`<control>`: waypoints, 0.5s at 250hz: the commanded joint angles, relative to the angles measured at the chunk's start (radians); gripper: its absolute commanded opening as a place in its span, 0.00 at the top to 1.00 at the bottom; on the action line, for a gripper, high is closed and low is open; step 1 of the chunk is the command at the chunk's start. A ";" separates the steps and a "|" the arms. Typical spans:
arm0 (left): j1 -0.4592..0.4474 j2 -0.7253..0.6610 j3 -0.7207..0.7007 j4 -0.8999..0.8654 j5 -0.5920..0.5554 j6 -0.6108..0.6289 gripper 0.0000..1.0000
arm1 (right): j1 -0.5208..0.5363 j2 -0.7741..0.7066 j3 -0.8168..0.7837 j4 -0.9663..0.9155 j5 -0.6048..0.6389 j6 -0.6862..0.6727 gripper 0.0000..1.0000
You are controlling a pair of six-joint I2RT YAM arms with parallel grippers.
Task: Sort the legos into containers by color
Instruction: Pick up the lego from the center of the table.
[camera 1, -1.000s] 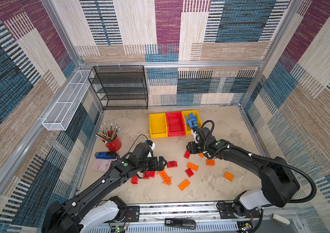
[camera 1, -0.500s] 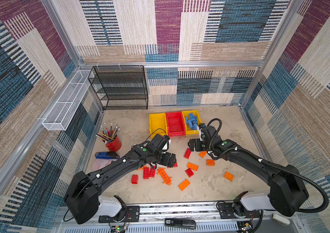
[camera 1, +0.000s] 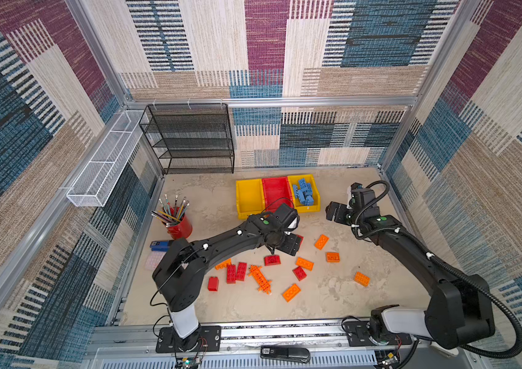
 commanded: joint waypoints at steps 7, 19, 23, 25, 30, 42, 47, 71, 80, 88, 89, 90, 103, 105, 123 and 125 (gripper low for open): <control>-0.014 0.082 0.083 -0.057 -0.056 0.039 0.34 | -0.033 -0.026 0.000 0.050 -0.060 -0.001 0.01; -0.017 0.114 0.111 -0.068 -0.057 0.042 0.36 | -0.037 -0.031 0.005 0.048 -0.064 -0.006 0.01; -0.020 0.123 0.117 -0.070 -0.058 0.042 0.36 | -0.039 -0.031 0.007 0.047 -0.065 -0.008 0.01; -0.020 0.126 0.121 -0.072 -0.060 0.043 0.36 | -0.039 -0.032 0.008 0.046 -0.066 -0.007 0.01; -0.023 0.135 0.129 -0.071 -0.060 0.042 0.36 | -0.041 -0.033 0.012 0.045 -0.069 -0.010 0.01; -0.029 0.156 0.145 -0.074 -0.067 0.042 0.36 | -0.044 -0.032 0.019 0.040 -0.068 -0.014 0.01; -0.030 0.164 0.150 -0.075 -0.072 0.041 0.36 | -0.046 -0.032 0.021 0.037 -0.069 -0.015 0.01; -0.034 0.202 0.177 -0.083 -0.102 0.037 0.37 | -0.049 -0.039 0.028 0.038 -0.076 -0.016 0.01; -0.033 0.217 0.187 -0.089 -0.110 0.037 0.36 | -0.049 -0.041 0.027 0.041 -0.081 -0.016 0.01; -0.034 0.229 0.198 -0.095 -0.119 0.038 0.36 | -0.049 -0.043 0.028 0.041 -0.085 -0.016 0.01; -0.034 0.230 0.198 -0.096 -0.119 0.038 0.36 | -0.049 -0.043 0.027 0.041 -0.086 -0.016 0.01; -0.034 0.232 0.200 -0.095 -0.120 0.038 0.36 | -0.049 -0.043 0.027 0.041 -0.086 -0.016 0.01; -0.034 0.252 0.218 -0.107 -0.125 0.039 0.37 | -0.049 -0.045 0.029 0.039 -0.088 -0.017 0.01; -0.034 0.254 0.221 -0.108 -0.124 0.039 0.37 | -0.049 -0.045 0.029 0.040 -0.087 -0.016 0.01; -0.035 0.273 0.234 -0.111 -0.120 0.037 0.37 | -0.049 -0.050 0.026 0.044 -0.092 -0.017 0.01; -0.036 0.276 0.235 -0.111 -0.119 0.036 0.38 | -0.049 -0.050 0.026 0.045 -0.092 -0.017 0.01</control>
